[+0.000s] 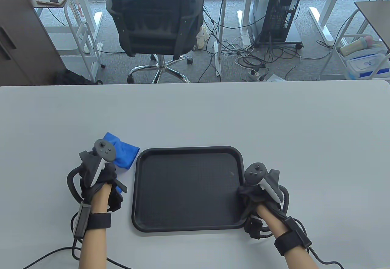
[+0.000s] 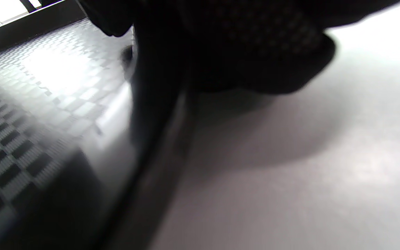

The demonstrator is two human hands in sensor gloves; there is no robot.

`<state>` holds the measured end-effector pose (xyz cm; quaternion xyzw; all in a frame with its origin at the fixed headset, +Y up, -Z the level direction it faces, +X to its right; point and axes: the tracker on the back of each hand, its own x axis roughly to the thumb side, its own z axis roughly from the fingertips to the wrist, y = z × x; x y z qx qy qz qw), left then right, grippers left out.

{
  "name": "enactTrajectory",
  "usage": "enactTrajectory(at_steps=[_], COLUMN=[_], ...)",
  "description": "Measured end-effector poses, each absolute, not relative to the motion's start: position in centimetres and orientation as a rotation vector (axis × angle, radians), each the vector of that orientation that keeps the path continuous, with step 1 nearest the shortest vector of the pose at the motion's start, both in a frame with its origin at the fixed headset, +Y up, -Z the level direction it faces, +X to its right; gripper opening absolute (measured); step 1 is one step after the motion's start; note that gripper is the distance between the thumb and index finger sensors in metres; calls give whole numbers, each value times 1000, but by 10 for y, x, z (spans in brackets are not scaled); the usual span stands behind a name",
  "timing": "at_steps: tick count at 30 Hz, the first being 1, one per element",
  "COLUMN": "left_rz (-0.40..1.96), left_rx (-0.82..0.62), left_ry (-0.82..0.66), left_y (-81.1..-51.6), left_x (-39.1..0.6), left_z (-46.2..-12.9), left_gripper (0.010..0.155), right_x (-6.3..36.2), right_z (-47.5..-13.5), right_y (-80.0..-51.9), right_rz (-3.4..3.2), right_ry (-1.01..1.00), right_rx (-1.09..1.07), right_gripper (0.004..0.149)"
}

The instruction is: Wipe the tray with a rectangular towel

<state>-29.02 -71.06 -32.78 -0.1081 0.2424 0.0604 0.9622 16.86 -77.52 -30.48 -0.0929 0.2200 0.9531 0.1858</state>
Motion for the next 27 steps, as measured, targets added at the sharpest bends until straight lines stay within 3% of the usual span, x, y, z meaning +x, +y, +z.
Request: enactTrajectory(at_steps=[7,13,18,21,27], left_rz=[20,-41,-18,107,326], left_rx=[-421,-482,-576,-544,-201], left_ry=[480,466,462,458,366], left_y=[-739,-753,-754,-735,-677], left_x=[-289,-287,-286,-292,-294], left_z=[-304,-297,-296,-294,-289], left_gripper=[61,64,75,77,78], right_x=[168,167,172,181,191], right_z=[-305,-305,-305,-304,-297], right_y=[-775,-774,-769,-757,-704], right_rz=[2702,2712,2601,2522,2497], right_ry=[610,603,700,712,386], right_rx=[-261,-261,-273,-286,-185], right_gripper=[48,48,52,59,61])
